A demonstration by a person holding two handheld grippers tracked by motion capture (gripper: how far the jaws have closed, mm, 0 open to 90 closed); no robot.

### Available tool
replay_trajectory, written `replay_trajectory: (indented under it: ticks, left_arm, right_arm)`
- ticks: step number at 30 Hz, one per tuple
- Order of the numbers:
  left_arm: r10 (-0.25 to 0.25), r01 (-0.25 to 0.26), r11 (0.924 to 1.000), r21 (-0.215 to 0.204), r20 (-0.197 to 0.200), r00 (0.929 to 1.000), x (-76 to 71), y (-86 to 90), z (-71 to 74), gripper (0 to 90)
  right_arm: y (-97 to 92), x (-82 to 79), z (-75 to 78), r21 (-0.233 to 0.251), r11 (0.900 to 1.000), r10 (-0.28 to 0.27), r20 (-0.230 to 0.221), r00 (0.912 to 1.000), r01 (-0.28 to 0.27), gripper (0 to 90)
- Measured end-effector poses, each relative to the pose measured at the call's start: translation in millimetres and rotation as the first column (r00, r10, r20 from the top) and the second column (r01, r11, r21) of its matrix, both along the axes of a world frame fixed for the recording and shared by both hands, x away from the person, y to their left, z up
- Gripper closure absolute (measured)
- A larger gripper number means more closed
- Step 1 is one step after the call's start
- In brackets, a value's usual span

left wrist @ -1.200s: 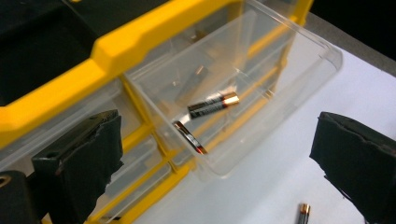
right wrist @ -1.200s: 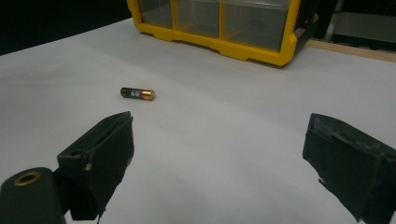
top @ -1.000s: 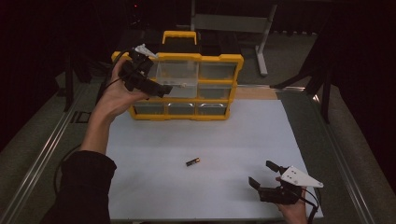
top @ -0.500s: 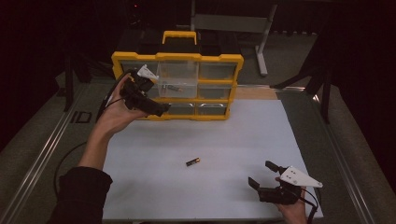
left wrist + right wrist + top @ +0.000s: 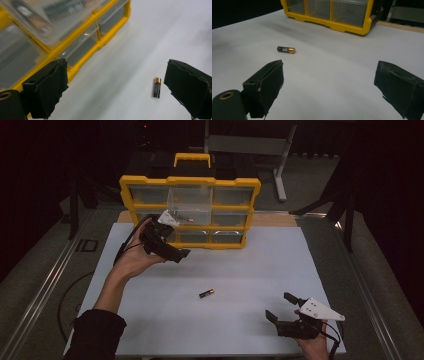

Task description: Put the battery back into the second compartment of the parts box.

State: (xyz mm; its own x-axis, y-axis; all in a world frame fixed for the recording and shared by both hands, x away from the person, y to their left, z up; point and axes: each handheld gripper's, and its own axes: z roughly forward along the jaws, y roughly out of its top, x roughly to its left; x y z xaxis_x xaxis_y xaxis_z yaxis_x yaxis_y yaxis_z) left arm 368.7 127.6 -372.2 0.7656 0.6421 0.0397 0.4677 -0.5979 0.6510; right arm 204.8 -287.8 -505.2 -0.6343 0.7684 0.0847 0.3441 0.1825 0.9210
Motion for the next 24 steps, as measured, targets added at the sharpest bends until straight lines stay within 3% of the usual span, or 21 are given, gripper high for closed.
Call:
replay_trajectory:
  ticks: [12, 24]
  left_arm:
    - [-0.016, 0.016, 0.9998, 0.008, -0.036, 0.9992, -3.0, -5.0, -39.0, 8.6]
    - [-0.04, 0.041, 0.999, 0.016, -0.08, 0.996, -10.5, -20.5, -78.6, 9.0]
  right_arm:
    - [0.8, 0.2, -0.4, 0.001, 1.0, 0.002, -0.005, 1.0, -0.002, 8.3]
    - [0.3, -0.2, 0.0, 0.002, 1.0, 0.001, -0.002, 1.0, -0.001, 8.3]
